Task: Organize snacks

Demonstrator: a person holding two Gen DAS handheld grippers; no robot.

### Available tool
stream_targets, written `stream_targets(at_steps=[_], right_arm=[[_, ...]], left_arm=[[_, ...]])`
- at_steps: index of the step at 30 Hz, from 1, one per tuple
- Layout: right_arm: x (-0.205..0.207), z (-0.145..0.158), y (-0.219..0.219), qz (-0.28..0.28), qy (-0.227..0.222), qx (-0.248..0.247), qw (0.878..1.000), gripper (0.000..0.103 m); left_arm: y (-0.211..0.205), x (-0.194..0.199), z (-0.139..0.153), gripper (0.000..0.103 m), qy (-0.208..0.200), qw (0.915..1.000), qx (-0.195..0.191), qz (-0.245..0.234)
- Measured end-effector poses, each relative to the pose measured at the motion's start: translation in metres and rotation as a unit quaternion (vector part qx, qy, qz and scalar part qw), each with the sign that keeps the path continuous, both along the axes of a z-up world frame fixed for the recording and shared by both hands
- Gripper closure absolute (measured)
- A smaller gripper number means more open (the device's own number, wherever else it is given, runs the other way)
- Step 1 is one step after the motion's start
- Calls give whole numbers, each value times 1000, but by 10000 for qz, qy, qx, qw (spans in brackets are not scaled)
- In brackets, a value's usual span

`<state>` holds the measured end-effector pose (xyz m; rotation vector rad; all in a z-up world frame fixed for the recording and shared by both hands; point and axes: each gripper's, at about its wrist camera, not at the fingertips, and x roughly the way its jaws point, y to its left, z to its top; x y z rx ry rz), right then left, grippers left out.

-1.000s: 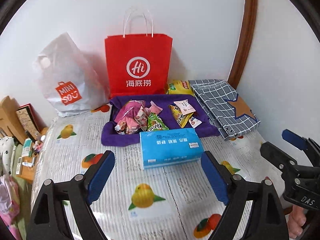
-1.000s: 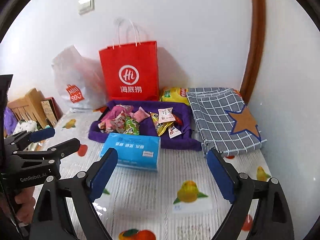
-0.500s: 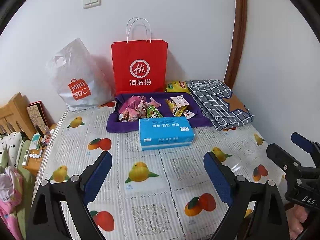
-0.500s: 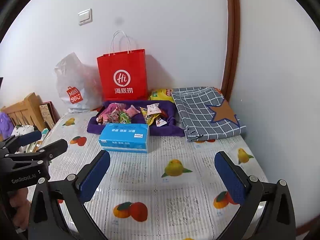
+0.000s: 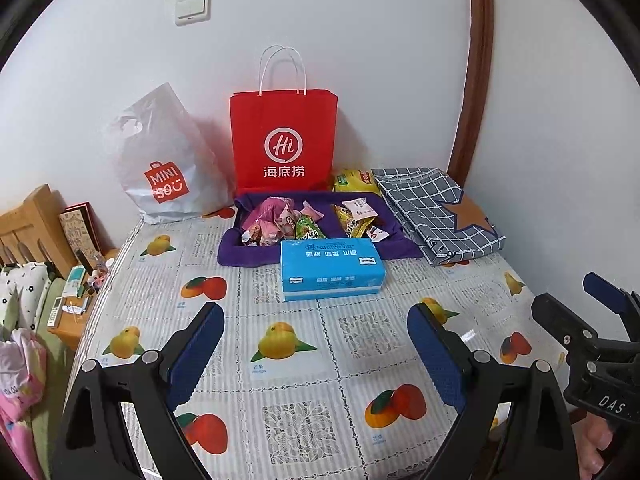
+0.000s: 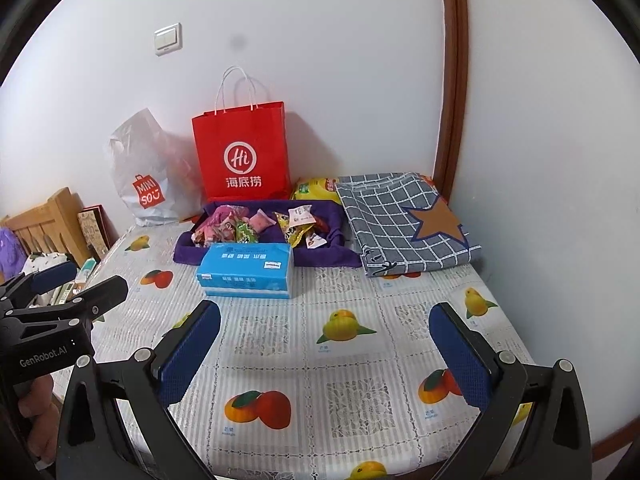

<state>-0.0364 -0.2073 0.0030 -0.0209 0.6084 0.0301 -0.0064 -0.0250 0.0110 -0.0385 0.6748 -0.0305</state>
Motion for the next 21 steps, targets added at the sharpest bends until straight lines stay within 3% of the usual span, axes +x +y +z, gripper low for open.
stream_targets(at_steps=[21], right_arm=[[-5, 2, 6, 37, -40, -1, 10000, 0]], left_arm=[[1, -1, 3, 10, -29, 10000, 8, 13]])
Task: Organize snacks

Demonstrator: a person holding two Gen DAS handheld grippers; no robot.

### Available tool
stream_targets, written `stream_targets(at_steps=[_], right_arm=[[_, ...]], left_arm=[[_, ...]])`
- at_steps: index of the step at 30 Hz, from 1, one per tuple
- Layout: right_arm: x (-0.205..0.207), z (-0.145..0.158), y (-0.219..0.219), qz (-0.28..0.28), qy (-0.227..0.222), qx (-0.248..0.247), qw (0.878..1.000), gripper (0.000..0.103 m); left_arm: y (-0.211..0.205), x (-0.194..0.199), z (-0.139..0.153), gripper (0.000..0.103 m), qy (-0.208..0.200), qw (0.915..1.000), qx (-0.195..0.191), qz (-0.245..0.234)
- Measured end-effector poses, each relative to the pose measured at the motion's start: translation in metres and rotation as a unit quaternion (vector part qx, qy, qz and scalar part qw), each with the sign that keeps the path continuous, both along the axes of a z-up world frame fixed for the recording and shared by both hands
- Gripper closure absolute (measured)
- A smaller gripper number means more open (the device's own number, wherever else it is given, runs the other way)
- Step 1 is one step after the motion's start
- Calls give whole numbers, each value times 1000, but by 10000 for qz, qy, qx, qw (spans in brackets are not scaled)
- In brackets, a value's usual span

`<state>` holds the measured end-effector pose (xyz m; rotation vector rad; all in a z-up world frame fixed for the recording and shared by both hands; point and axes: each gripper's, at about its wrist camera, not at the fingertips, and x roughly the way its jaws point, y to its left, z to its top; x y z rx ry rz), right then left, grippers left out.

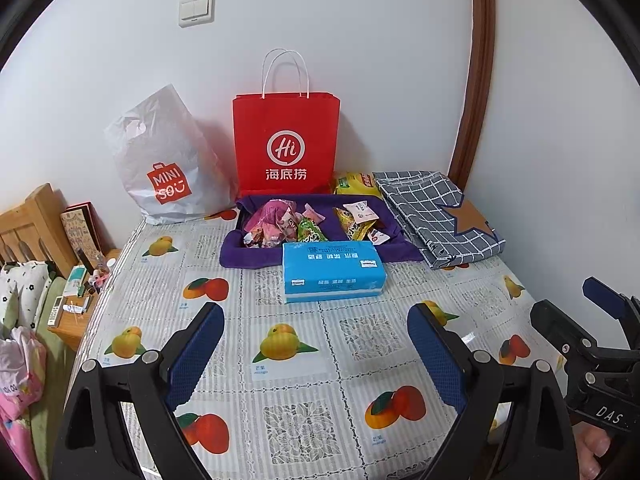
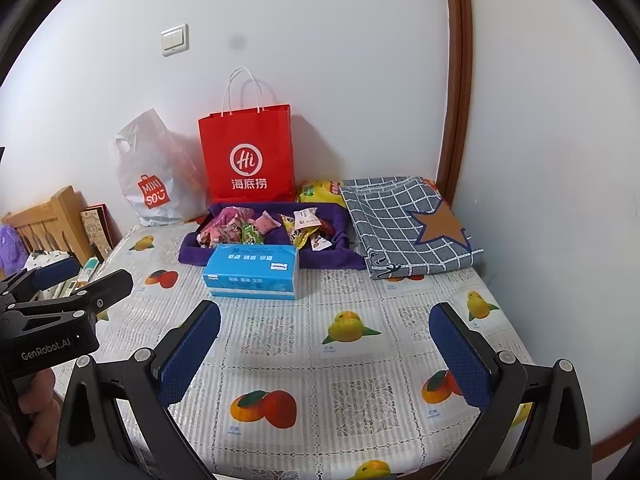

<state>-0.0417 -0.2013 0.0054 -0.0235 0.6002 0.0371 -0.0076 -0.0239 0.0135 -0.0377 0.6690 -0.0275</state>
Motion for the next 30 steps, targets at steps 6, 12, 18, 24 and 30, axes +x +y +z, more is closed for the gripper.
stream_targets(at_steps=[6, 12, 18, 24, 30], right_arm=[[-1, 1, 0, 8, -25, 2, 10000, 0], [-4, 2, 2, -3, -45, 7, 10000, 0], [-5, 2, 2, -11, -48, 17, 10000, 0], [-5, 2, 2, 6, -51, 27, 10000, 0], [-6, 3, 3, 25, -58, 30, 10000, 0]], left_arm=[[0, 0, 0, 10, 1, 10000, 0, 6], [0, 0, 0, 10, 6, 10000, -10, 7], [-4, -2, 0, 10, 19, 10000, -20, 17], [-4, -2, -1, 10, 22, 10000, -31, 29], [-4, -2, -1, 10, 19, 10000, -26, 34]])
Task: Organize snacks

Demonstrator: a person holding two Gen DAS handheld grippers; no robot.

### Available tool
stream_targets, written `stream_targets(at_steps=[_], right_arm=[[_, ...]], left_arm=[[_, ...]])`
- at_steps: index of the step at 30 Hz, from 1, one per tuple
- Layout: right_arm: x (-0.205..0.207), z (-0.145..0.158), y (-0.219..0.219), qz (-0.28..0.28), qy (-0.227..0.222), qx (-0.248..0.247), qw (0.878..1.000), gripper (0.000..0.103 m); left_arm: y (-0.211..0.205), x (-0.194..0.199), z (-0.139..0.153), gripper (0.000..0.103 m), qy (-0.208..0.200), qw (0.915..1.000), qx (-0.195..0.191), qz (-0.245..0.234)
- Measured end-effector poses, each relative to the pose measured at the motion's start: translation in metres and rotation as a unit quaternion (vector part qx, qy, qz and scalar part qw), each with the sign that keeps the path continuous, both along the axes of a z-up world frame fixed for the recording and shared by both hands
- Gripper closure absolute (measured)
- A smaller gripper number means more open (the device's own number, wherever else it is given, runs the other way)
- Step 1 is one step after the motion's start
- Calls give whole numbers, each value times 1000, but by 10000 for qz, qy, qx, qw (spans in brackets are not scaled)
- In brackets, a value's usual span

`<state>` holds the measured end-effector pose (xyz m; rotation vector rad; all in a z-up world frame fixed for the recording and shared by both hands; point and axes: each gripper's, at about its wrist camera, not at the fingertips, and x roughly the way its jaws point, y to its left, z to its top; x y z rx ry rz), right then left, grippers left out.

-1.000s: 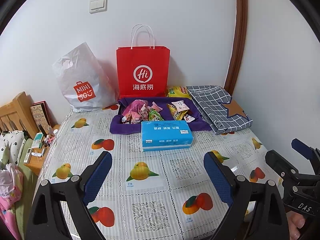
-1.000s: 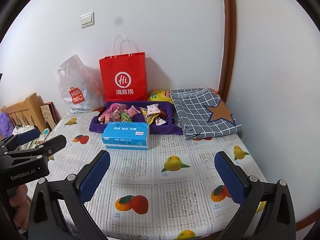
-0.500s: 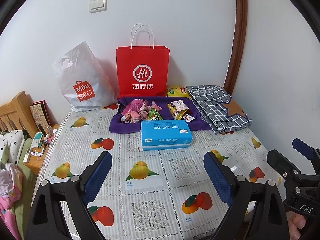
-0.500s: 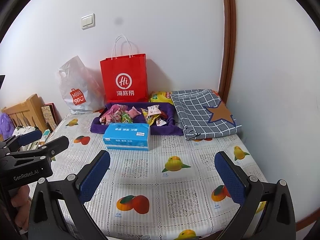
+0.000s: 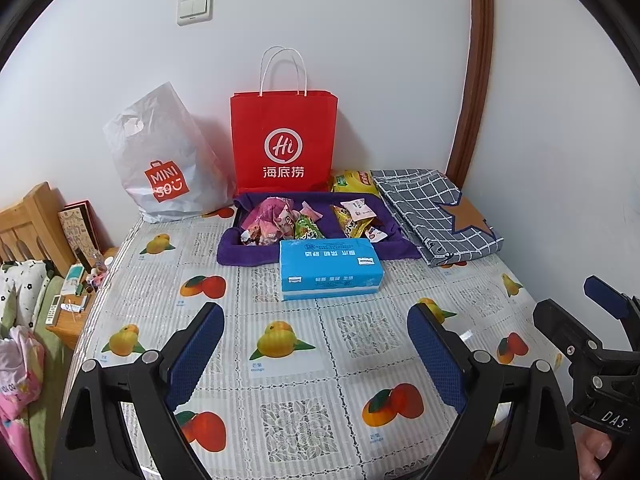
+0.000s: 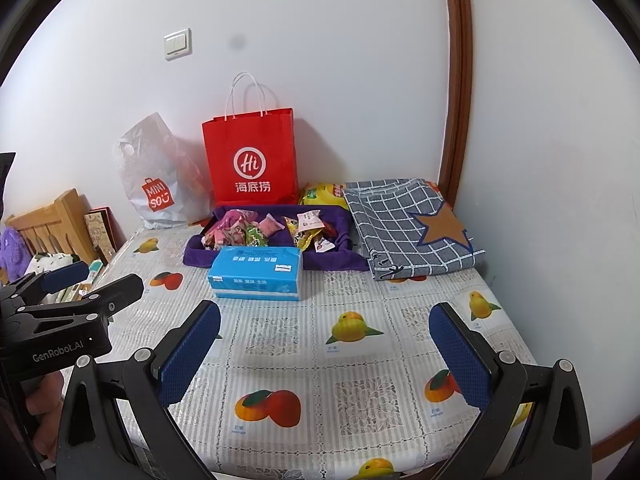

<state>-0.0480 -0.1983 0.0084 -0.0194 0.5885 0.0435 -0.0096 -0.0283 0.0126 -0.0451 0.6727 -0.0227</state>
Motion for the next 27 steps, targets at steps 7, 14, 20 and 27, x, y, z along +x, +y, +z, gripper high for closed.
stream_targets(at_steps=[7, 14, 20, 27], right_arm=[[0, 0, 1, -1, -4, 7, 10000, 0], [0, 1, 2, 0, -10, 11, 10000, 0], [0, 1, 1, 15, -15, 9, 10000, 0], [0, 3, 3, 6, -22, -7, 10000, 0]], left_arm=[[0, 0, 0, 10, 2, 10000, 0, -5], [1, 0, 0, 10, -1, 10000, -3, -4], [1, 0, 0, 10, -1, 10000, -3, -5], [1, -1, 1, 10, -15, 10000, 2, -4]])
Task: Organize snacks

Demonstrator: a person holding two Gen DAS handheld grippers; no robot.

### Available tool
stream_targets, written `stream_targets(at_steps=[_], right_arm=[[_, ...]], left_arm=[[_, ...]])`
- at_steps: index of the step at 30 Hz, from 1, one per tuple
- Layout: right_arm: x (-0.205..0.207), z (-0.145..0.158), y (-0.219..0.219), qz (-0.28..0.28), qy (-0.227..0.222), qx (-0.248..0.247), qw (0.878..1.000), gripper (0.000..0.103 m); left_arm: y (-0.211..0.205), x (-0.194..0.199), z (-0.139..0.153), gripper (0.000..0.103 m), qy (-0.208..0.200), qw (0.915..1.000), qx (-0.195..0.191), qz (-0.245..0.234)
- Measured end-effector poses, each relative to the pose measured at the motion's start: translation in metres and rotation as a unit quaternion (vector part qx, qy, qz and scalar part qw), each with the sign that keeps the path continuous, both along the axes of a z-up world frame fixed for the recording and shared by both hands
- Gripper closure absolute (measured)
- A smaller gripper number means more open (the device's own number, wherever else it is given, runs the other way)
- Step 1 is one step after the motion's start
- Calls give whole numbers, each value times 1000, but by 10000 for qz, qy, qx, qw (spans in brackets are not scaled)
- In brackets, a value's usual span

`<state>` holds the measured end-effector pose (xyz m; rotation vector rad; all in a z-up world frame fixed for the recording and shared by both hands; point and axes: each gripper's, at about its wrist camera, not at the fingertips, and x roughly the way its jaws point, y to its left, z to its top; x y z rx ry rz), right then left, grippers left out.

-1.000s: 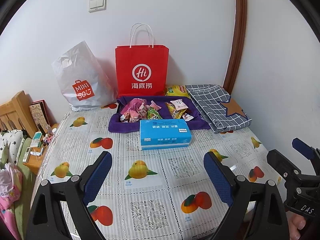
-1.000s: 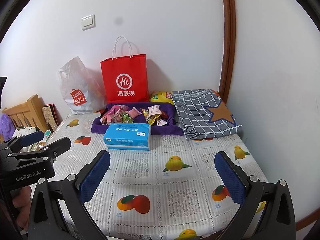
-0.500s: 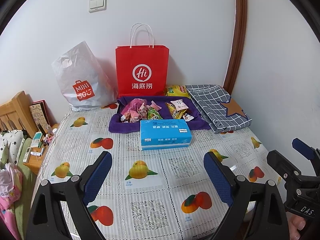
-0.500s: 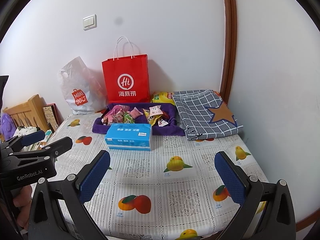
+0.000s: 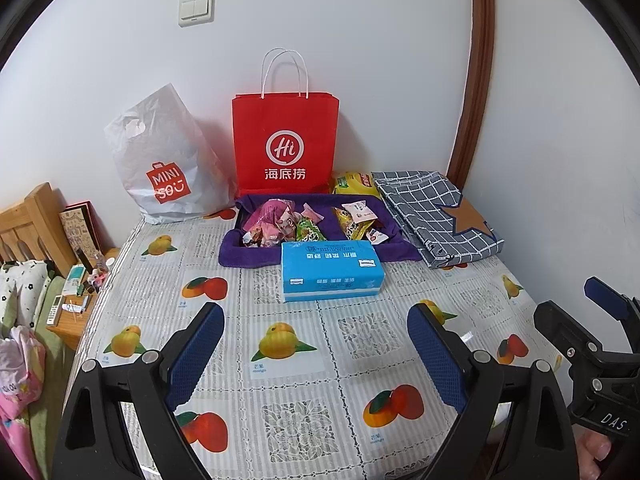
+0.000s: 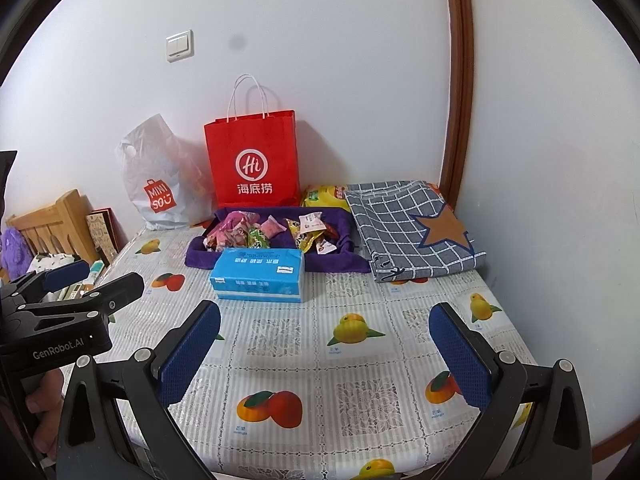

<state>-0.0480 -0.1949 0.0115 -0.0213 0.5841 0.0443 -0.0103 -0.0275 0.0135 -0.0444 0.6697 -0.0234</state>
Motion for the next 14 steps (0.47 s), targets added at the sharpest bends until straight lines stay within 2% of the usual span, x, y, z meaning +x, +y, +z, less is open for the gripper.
stream_targets(at_steps=[14], right_arm=[[0, 0, -1, -1, 9, 25, 10000, 0]], left_arm=[[1, 1, 3, 10, -4, 10000, 14, 41]])
